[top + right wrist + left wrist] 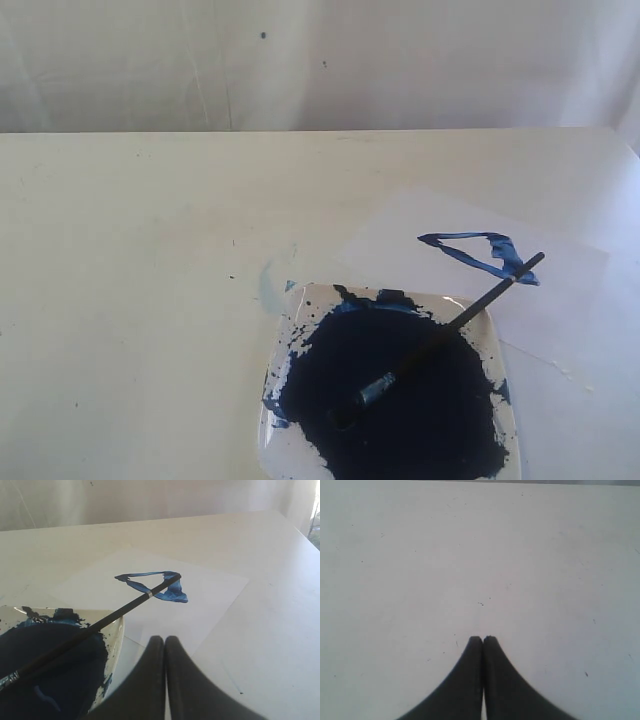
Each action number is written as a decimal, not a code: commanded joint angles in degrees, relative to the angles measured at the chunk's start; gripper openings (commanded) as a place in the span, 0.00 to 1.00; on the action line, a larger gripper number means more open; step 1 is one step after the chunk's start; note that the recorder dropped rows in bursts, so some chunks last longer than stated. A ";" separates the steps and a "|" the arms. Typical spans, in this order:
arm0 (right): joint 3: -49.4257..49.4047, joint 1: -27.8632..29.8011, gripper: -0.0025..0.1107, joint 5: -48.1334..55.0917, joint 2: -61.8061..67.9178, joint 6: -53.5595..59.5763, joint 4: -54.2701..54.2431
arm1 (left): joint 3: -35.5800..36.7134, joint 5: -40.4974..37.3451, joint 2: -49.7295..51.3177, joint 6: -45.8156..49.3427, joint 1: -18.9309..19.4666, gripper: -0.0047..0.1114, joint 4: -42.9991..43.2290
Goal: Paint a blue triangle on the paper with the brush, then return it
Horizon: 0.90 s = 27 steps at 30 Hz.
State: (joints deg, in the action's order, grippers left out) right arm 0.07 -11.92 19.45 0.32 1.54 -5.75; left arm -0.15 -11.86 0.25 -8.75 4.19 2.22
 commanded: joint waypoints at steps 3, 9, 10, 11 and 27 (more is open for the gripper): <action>-0.07 -0.10 0.02 -0.21 -0.32 -0.20 -0.04 | 0.15 0.38 -0.25 -0.32 -0.24 0.04 -0.48; -0.07 -0.10 0.02 -0.21 -0.32 -0.20 -0.04 | 0.15 0.38 -0.25 -0.32 -0.24 0.04 -0.48; -0.07 -0.10 0.02 -0.21 -0.32 -0.20 -0.04 | 0.15 0.38 -0.25 -0.32 -0.24 0.04 -0.48; -0.07 -0.10 0.02 -0.21 -0.32 -0.20 -0.04 | 0.15 0.38 -0.25 -0.32 -0.24 0.04 -0.48; -0.07 -0.10 0.02 -0.21 -0.32 -0.20 -0.04 | 0.15 0.38 -0.25 -0.32 -0.24 0.04 -0.48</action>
State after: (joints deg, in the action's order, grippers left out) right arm 0.07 -11.92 19.45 0.32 1.54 -5.75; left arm -0.15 -11.75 0.25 -8.75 4.19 2.22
